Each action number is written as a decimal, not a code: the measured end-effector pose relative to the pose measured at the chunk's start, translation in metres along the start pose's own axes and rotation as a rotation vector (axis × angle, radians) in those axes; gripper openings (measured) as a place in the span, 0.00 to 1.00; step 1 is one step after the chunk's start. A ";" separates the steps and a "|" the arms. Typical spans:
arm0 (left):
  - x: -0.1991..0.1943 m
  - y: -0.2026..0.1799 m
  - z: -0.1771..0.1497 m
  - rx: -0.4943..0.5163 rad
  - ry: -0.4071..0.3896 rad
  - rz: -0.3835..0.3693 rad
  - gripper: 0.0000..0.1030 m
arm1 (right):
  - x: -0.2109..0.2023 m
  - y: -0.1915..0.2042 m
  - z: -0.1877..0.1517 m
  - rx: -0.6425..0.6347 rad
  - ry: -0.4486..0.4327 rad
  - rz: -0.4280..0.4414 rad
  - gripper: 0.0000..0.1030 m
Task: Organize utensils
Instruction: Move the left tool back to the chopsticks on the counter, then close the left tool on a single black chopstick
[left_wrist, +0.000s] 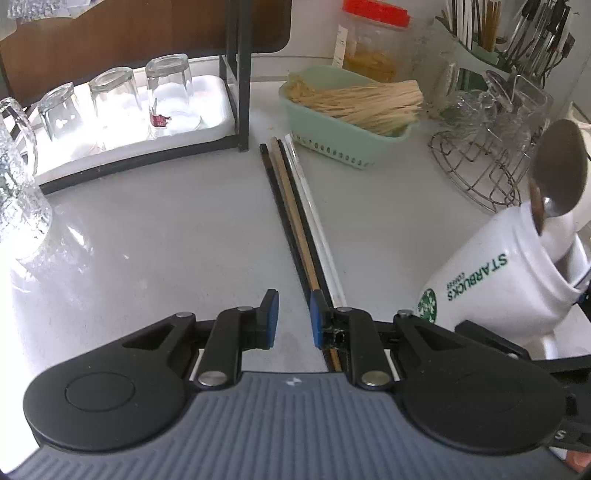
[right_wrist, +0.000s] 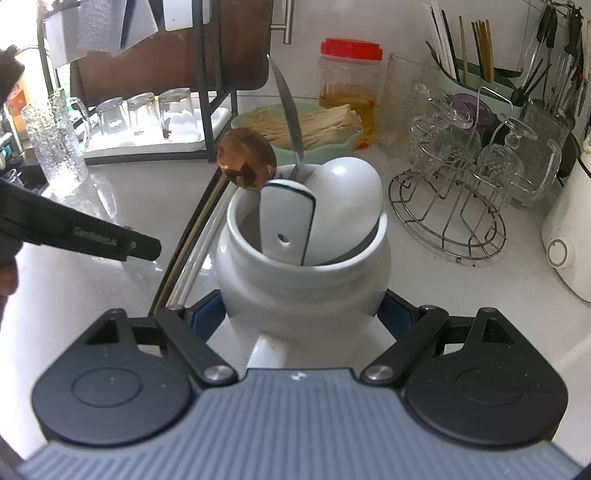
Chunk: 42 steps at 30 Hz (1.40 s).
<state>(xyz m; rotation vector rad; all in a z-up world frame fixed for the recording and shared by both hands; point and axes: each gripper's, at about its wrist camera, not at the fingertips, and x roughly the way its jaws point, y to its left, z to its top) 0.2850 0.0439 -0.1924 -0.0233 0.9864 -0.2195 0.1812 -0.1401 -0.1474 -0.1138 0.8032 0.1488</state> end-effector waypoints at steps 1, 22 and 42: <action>0.003 0.000 0.000 0.000 0.001 -0.004 0.21 | 0.000 0.000 0.000 0.002 0.001 -0.002 0.88; 0.025 -0.006 0.005 0.063 0.024 0.088 0.05 | -0.001 0.001 0.001 0.017 0.012 -0.013 0.88; -0.037 0.023 -0.060 -0.050 0.119 0.075 0.04 | -0.015 0.012 -0.013 -0.053 0.007 0.058 0.87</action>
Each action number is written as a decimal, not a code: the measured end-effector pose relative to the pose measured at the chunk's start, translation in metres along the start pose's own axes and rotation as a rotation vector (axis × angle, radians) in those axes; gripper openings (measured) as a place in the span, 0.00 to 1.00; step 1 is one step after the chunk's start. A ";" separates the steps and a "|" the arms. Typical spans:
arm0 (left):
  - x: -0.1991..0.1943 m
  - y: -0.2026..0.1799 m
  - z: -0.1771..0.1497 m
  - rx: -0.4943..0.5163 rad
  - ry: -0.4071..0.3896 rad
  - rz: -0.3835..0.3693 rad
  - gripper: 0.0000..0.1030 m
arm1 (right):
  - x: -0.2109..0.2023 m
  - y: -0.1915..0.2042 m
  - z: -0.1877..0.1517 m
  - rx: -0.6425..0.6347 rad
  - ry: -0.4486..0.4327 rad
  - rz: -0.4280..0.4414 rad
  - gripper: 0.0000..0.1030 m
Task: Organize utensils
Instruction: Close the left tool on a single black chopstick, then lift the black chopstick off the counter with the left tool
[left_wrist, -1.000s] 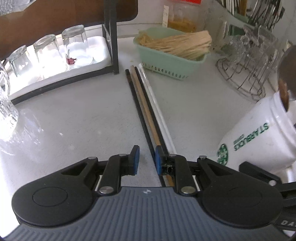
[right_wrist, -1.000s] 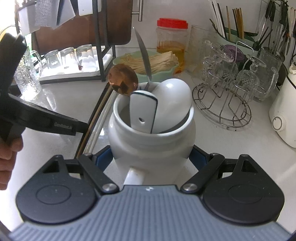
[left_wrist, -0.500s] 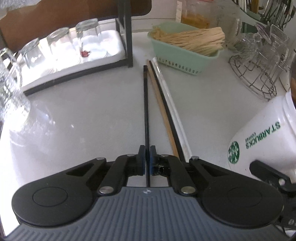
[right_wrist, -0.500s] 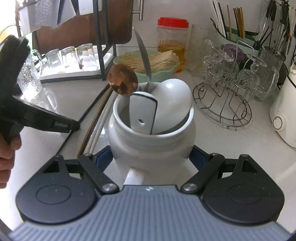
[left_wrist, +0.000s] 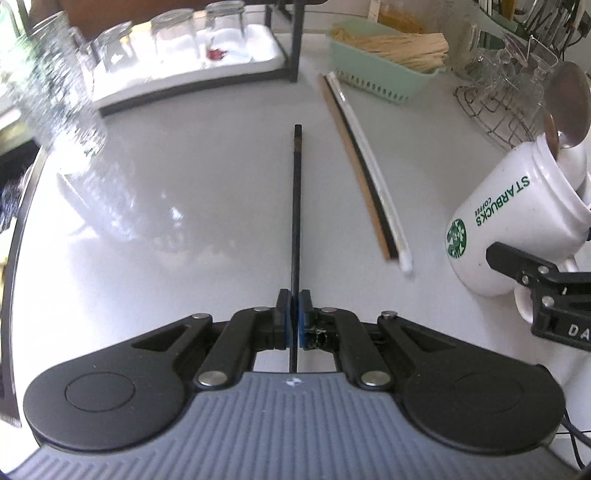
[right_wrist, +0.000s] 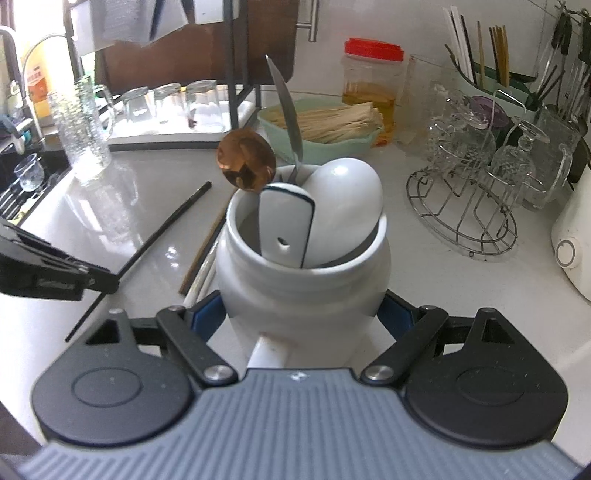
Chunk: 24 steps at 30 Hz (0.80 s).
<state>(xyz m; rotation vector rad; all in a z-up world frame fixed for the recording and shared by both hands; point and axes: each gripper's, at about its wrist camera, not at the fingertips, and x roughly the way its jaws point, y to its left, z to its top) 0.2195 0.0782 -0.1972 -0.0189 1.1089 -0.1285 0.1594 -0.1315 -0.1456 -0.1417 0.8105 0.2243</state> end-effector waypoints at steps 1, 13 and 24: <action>-0.003 0.002 -0.003 -0.004 0.003 0.002 0.04 | -0.002 0.002 -0.001 -0.004 0.000 0.004 0.87; -0.013 0.018 -0.025 -0.064 0.051 -0.053 0.05 | -0.012 0.011 -0.011 -0.018 0.001 0.017 0.87; -0.001 0.016 0.013 -0.087 -0.005 -0.067 0.15 | -0.012 0.013 -0.011 -0.016 0.003 0.008 0.87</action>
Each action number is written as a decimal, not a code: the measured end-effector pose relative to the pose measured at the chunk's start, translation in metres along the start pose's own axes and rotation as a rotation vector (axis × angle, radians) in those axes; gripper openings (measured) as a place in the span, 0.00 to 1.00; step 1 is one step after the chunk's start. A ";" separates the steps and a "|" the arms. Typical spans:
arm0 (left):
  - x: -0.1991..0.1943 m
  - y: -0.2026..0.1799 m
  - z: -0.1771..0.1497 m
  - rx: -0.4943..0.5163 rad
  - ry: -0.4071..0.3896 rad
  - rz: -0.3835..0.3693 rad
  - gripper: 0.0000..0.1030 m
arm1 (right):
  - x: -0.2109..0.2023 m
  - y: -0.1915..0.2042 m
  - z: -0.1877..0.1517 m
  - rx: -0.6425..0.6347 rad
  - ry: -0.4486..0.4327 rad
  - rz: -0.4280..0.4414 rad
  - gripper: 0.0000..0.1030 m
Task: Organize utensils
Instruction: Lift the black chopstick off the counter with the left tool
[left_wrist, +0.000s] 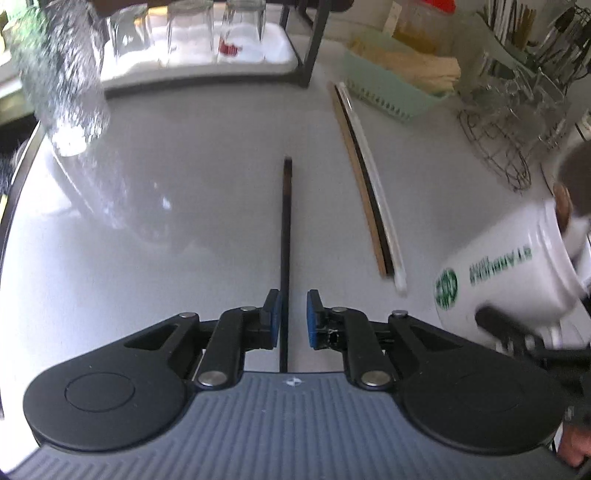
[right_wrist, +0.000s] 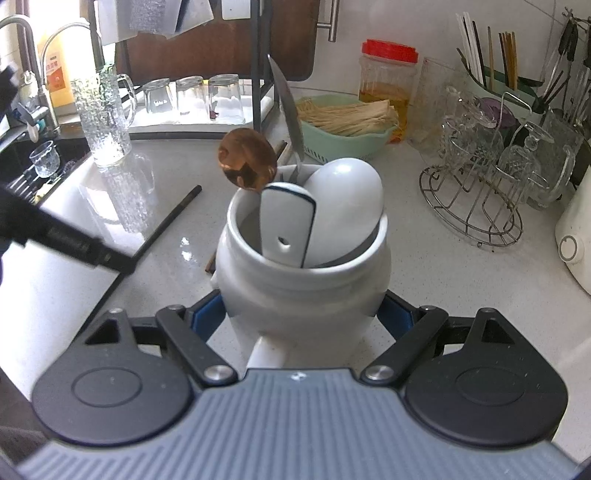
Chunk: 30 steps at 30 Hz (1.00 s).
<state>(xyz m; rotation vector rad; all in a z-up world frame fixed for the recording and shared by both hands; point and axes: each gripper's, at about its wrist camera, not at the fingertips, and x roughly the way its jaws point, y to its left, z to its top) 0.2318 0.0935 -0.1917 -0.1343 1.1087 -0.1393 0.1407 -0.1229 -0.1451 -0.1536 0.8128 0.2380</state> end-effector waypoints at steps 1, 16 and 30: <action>0.002 0.000 0.005 0.005 -0.010 0.005 0.15 | 0.000 0.000 0.000 0.004 0.001 -0.002 0.87; 0.037 -0.005 0.059 0.087 -0.043 0.035 0.15 | 0.002 0.005 0.004 0.057 0.032 -0.048 0.87; 0.055 -0.008 0.078 0.090 0.002 0.082 0.15 | 0.003 0.007 0.005 0.080 0.042 -0.067 0.87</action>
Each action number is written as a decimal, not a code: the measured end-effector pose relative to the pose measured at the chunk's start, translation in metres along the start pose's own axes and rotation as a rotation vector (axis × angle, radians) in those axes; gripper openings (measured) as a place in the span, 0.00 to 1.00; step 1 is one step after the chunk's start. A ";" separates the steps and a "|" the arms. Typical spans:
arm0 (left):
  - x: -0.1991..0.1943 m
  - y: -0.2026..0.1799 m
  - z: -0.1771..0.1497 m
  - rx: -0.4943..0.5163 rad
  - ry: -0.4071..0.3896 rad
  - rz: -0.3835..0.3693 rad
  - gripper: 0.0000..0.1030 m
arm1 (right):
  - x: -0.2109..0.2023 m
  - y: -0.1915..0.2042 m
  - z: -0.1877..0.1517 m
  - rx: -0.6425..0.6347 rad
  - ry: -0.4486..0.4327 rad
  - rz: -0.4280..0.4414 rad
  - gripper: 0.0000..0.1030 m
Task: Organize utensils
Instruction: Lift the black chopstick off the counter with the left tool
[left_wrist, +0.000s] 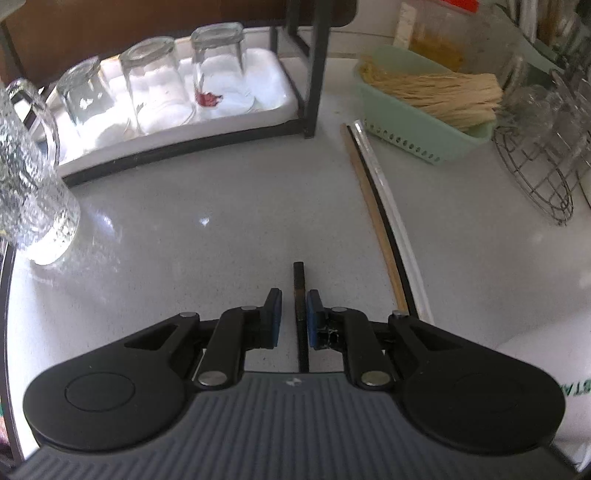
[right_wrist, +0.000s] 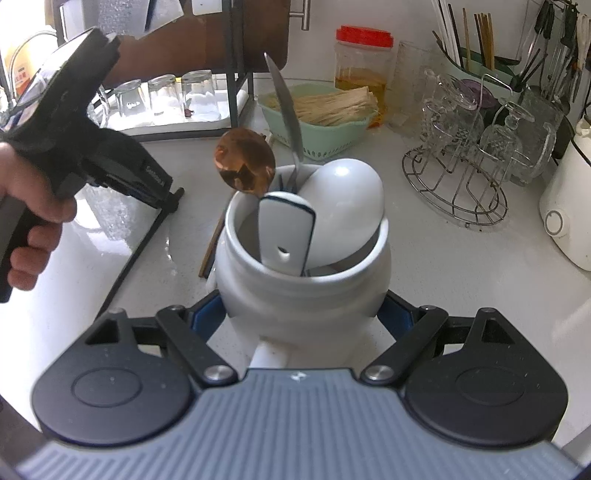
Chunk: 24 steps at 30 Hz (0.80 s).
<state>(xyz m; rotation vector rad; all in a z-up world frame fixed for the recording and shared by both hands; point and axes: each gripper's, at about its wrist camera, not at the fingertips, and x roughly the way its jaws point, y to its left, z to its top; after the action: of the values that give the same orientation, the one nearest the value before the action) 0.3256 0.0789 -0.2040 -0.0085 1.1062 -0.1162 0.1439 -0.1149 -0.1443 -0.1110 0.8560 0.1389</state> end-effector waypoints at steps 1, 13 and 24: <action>0.000 0.000 0.002 0.004 0.011 0.005 0.15 | 0.000 0.000 0.000 0.001 0.000 0.000 0.87; 0.005 -0.001 0.014 -0.001 0.050 0.008 0.07 | 0.000 0.000 -0.001 -0.004 -0.011 0.005 0.87; -0.056 -0.006 0.028 -0.056 -0.081 -0.020 0.06 | 0.001 -0.004 0.002 -0.030 0.007 0.035 0.87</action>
<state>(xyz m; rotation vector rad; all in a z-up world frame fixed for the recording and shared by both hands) 0.3251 0.0773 -0.1414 -0.0741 1.0282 -0.1020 0.1470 -0.1179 -0.1435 -0.1244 0.8632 0.1841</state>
